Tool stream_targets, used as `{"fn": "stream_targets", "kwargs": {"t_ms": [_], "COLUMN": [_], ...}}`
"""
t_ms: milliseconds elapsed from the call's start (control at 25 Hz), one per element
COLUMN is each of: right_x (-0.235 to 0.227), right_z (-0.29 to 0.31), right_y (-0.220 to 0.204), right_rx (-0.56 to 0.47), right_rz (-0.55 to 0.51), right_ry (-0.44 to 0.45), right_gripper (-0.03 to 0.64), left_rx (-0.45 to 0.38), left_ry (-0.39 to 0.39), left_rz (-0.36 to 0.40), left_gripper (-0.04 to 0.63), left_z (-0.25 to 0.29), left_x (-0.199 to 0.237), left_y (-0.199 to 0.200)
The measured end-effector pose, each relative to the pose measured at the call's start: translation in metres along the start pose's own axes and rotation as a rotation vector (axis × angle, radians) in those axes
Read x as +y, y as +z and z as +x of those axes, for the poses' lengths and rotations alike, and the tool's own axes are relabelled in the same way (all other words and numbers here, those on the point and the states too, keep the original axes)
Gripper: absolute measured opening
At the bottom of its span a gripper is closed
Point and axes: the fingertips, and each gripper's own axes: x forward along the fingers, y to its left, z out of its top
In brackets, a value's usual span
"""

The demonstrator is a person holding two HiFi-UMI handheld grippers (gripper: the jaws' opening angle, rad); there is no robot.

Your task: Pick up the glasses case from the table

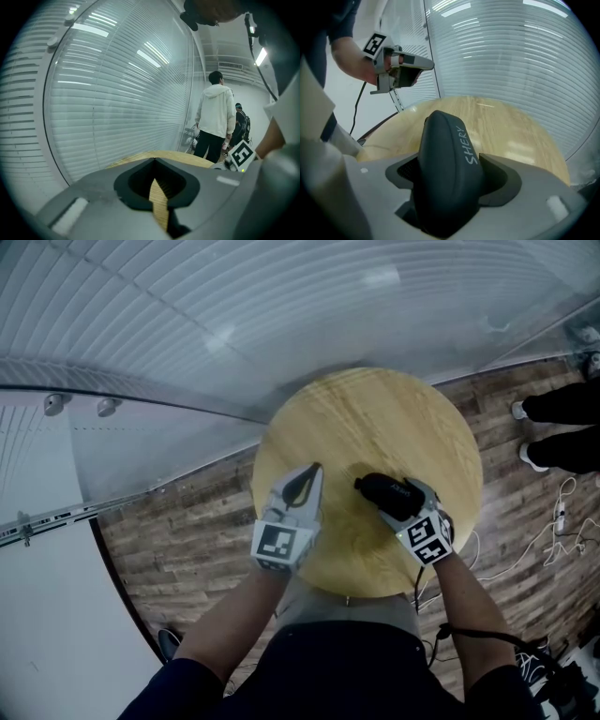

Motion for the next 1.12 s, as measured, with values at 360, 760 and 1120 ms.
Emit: {"fn": "stream_targets", "kwargs": {"t_ms": [360, 760, 1120], "right_x": [0.008, 0.017, 0.032], "right_z": [-0.030, -0.098, -0.164], "right_y": [0.031, 0.071, 0.134], "right_rx": [-0.141, -0.271, -0.427], "right_rz": [0.094, 0.107, 0.086], "right_ry": [-0.044, -0.093, -0.159], "right_gripper": [0.371, 0.370, 0.370], "left_rx": [-0.019, -0.056, -0.138], "left_ry": [-0.002, -0.037, -0.075], "left_rz": [0.004, 0.055, 0.115], "left_gripper": [0.003, 0.003, 0.003], "left_z": [-0.009, -0.040, -0.067], "left_x": [-0.002, -0.017, -0.023], "left_y": [0.014, 0.049, 0.101]}}
